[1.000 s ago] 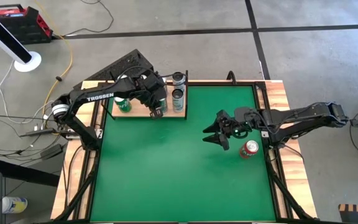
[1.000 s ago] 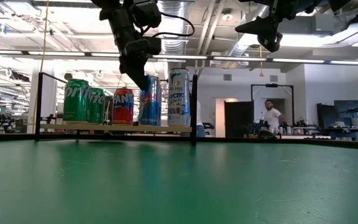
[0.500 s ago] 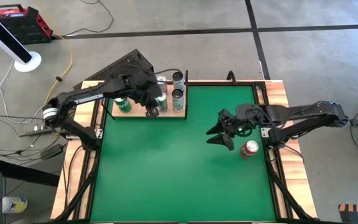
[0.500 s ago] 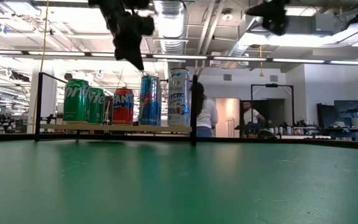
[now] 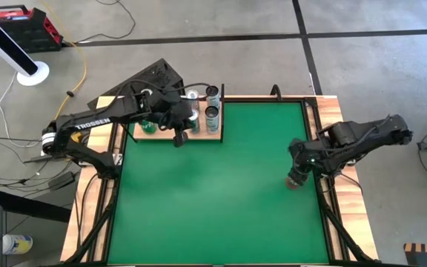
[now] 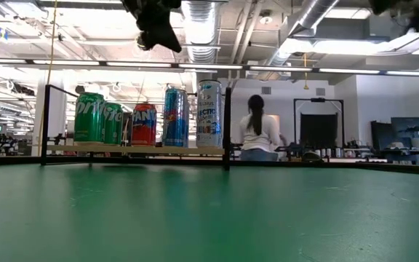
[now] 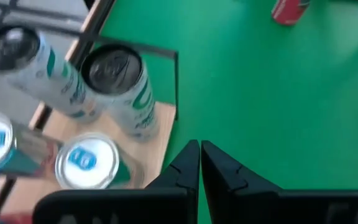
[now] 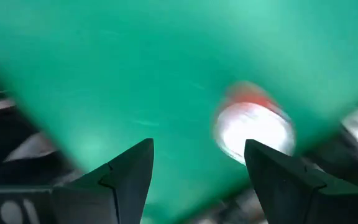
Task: Place canned beverage on shelf
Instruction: Put the orange soda can on the shelf aligned with the orange soda can
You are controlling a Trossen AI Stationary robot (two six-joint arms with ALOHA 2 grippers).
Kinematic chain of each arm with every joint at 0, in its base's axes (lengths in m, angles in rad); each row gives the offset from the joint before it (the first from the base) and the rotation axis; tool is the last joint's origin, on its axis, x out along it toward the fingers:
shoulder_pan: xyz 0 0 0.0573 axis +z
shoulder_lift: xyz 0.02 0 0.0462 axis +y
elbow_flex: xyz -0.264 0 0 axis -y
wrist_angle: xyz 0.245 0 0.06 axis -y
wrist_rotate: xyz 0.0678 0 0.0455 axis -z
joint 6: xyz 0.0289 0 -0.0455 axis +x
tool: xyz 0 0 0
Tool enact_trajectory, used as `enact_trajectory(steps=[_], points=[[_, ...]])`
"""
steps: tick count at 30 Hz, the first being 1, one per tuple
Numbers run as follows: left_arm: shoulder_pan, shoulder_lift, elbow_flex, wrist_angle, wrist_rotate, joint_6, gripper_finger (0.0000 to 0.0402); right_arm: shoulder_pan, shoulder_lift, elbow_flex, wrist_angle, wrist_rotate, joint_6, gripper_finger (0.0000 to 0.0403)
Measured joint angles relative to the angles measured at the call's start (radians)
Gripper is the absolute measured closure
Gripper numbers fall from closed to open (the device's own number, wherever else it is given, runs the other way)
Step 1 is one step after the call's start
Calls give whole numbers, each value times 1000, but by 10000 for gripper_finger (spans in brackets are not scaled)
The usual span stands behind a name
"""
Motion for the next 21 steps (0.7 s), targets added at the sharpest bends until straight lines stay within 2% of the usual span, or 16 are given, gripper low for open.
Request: enact_trajectory(steps=[4,7,14,21], points=[[-7,0,0,27,0,16,401,15,6,-1,-168,74,100,128],[-7,0,0,46,0,18,401,11,6,-1,-160,106,92,127],[-6,0,0,41,-1,-7,401,-22,6,-25,-174,109,84,122],[-21,0,0,27,0,-28,401,-7,6,-79,-161,75,81,121]])
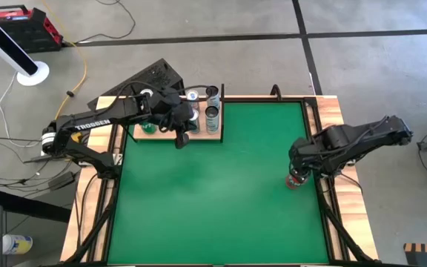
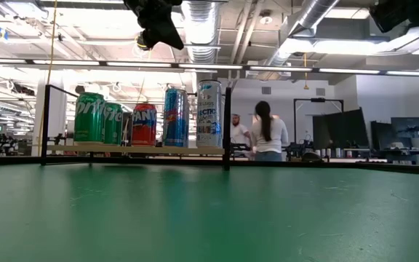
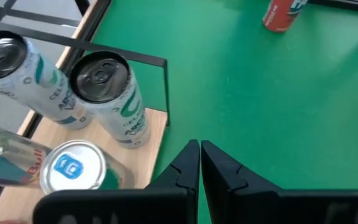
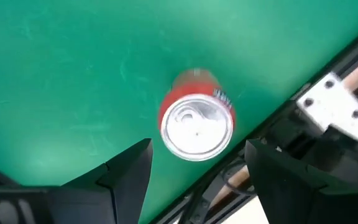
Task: Place canned beverage on shelf
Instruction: Put the orange soda can on the shelf aligned with the orange soda can
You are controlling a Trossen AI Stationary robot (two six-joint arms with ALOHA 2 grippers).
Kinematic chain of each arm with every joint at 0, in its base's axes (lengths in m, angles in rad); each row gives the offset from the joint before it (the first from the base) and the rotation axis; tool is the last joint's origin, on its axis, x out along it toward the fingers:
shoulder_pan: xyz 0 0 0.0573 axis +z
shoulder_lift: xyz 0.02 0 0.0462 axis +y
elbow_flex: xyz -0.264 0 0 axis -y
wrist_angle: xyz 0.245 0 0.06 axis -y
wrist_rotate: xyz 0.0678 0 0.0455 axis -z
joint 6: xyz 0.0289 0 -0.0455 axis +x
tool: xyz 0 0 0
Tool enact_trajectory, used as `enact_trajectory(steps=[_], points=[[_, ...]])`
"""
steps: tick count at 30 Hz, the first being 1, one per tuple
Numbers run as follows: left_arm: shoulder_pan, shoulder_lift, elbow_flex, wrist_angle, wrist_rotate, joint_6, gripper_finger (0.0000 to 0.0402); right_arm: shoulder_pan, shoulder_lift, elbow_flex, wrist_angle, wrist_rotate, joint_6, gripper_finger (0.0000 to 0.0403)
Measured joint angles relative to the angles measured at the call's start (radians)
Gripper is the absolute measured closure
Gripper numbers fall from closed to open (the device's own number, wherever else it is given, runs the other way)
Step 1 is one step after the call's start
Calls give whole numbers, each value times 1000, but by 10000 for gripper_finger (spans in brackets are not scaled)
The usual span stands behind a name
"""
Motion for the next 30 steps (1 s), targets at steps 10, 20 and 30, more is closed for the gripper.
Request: enact_trajectory(steps=[10,20,30], points=[[-3,0,0,1,-1,-5,401,-1,0,-56,19,-91,-51,55],[-3,0,0,0,-1,-4,402,-1,0,-55,16,-49,-17,30],[-3,0,0,-32,-1,16,402,10,-1,-64,52,-10,8,30]])
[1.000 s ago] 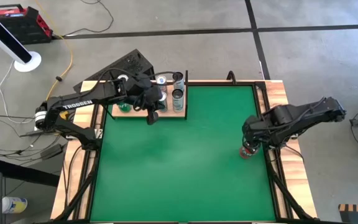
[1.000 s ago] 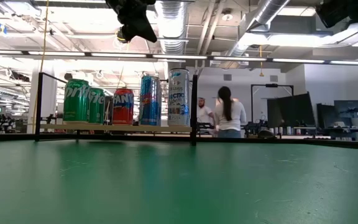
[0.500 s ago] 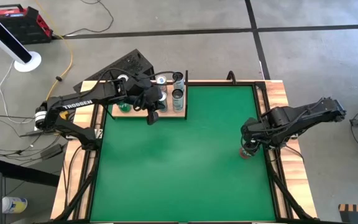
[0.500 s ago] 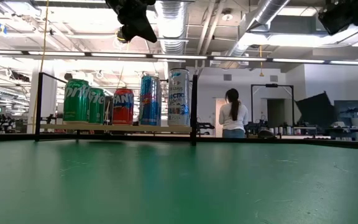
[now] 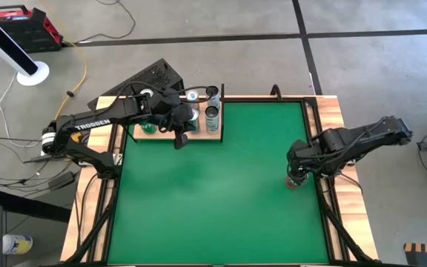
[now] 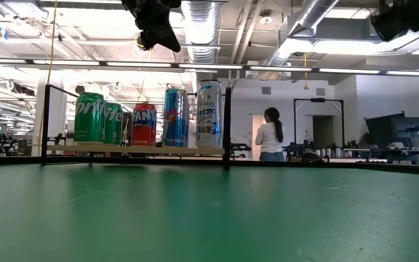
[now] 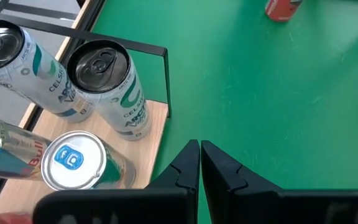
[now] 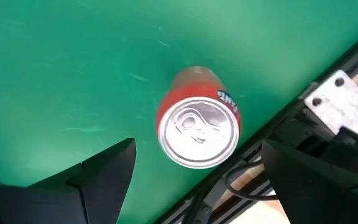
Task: Place canned beverage on shelf
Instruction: Put the orange soda can on the shelf aligned with the orange soda can
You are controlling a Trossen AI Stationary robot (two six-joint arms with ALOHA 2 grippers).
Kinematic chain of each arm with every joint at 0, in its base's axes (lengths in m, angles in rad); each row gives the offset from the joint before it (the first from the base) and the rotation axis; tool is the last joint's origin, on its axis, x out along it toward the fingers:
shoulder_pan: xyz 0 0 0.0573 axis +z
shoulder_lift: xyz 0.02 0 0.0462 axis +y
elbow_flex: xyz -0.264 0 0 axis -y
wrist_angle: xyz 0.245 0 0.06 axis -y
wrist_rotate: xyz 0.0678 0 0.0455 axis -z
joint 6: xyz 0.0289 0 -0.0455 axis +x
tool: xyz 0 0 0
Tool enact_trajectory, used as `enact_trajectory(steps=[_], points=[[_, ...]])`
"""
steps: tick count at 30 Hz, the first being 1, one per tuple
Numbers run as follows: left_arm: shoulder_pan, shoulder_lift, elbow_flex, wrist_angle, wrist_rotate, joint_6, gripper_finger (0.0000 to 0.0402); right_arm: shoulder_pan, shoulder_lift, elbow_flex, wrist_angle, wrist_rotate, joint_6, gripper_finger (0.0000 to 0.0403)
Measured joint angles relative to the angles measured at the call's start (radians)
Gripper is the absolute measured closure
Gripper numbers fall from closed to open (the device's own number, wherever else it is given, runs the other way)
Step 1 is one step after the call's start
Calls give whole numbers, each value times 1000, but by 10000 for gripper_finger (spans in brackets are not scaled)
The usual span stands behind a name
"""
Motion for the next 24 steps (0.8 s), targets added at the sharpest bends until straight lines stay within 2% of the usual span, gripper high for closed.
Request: enact_trajectory(steps=[12,20,24], points=[[0,0,0,-6,15,-77,402,85,1,-163,133,23,106,30],[-6,0,0,-6,10,-204,401,141,1,-259,184,66,145,30],[-33,-32,-1,1,6,-274,402,161,0,-261,215,76,127,48]])
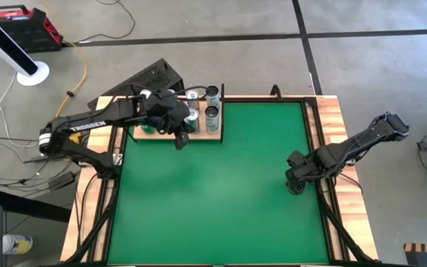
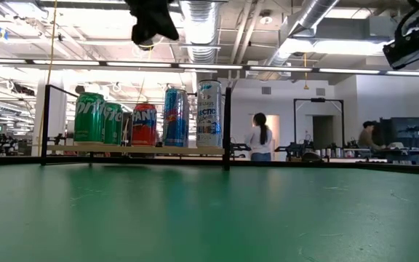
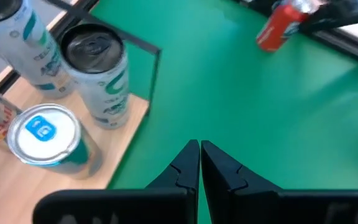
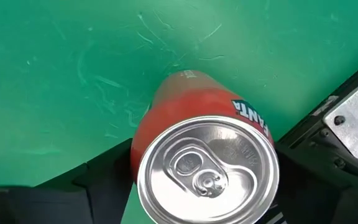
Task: Place canned beverage on shelf
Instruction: Put the orange soda can on the shelf aligned with the orange soda can
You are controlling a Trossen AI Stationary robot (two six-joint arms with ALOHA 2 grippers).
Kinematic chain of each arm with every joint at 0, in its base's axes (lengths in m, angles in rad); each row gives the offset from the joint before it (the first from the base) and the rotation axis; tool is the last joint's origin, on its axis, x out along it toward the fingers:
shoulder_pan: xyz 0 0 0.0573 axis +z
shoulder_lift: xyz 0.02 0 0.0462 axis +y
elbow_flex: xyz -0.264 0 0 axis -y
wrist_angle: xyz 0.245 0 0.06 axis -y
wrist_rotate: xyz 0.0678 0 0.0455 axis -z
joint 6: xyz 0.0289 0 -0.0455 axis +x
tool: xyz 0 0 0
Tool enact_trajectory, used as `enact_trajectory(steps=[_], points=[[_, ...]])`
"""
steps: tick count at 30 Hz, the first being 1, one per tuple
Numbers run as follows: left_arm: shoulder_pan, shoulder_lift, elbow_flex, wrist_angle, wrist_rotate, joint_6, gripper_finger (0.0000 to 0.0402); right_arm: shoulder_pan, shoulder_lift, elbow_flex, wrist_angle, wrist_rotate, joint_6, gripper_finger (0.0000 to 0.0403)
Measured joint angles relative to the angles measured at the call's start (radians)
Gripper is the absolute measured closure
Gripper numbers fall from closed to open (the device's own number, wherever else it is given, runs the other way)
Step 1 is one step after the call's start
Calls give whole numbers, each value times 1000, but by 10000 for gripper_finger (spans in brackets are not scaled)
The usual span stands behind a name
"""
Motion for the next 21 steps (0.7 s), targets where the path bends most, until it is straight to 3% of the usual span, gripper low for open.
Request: enact_trajectory(steps=[3,12,17,21], points=[[-49,-36,0,0,-37,-27,402,1,0,1,-1,4,-10,75],[-200,-119,-3,-12,-192,0,402,-31,26,152,15,73,-16,78],[-277,-153,-119,75,-115,101,402,-95,136,318,20,151,-77,78],[-317,-265,-341,351,-12,57,402,-144,276,459,77,180,-164,78]])
